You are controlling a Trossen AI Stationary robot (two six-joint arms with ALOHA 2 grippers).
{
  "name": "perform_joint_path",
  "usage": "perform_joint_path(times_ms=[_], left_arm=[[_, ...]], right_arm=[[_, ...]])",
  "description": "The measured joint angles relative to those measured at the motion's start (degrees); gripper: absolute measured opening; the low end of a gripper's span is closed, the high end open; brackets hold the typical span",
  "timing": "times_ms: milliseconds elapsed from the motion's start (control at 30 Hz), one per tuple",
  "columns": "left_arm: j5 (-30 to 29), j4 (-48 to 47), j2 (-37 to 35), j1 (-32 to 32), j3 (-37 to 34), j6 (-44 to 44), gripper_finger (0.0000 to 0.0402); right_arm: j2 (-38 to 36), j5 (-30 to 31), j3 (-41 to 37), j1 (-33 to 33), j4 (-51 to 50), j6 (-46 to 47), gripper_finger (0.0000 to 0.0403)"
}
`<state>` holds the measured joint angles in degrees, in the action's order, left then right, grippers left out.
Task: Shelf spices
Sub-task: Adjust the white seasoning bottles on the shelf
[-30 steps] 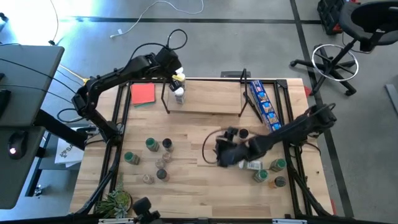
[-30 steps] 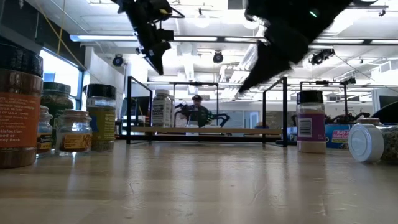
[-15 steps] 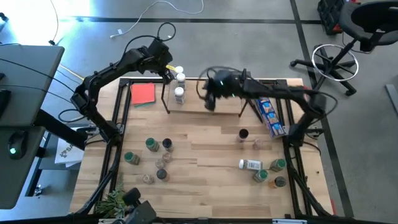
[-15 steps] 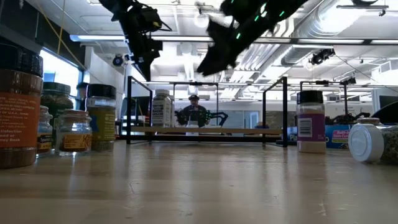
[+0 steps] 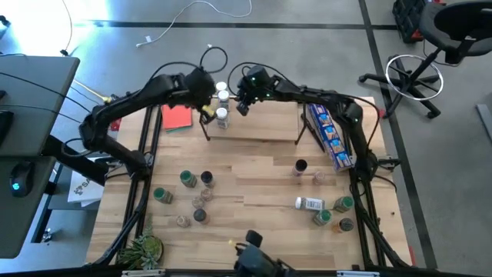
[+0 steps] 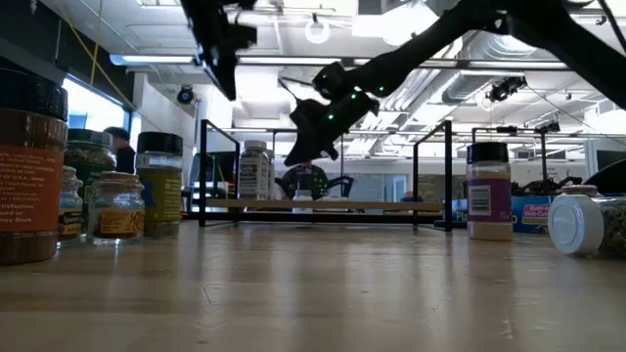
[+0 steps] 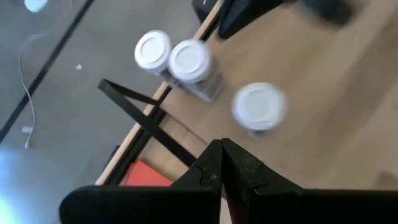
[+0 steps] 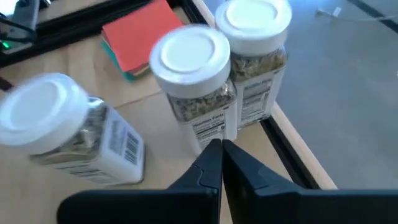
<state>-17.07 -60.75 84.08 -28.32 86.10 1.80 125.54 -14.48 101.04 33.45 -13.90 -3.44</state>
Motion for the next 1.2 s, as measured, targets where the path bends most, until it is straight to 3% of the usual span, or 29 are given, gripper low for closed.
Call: perform_joint_path(times_ms=[400,1200], left_arm=[[-9.29,0.52,-7.33,14.75,0.01,-9.26,0.0],[-13.48,0.63,-7.05,23.52,0.01,-13.4,0.0]], right_arm=[[4.21,-0.54,3.21,0.28,-0.32,1.05,0.0],[7.43,-3.15,3.14,0.26,8.61,3.63,0.0]])
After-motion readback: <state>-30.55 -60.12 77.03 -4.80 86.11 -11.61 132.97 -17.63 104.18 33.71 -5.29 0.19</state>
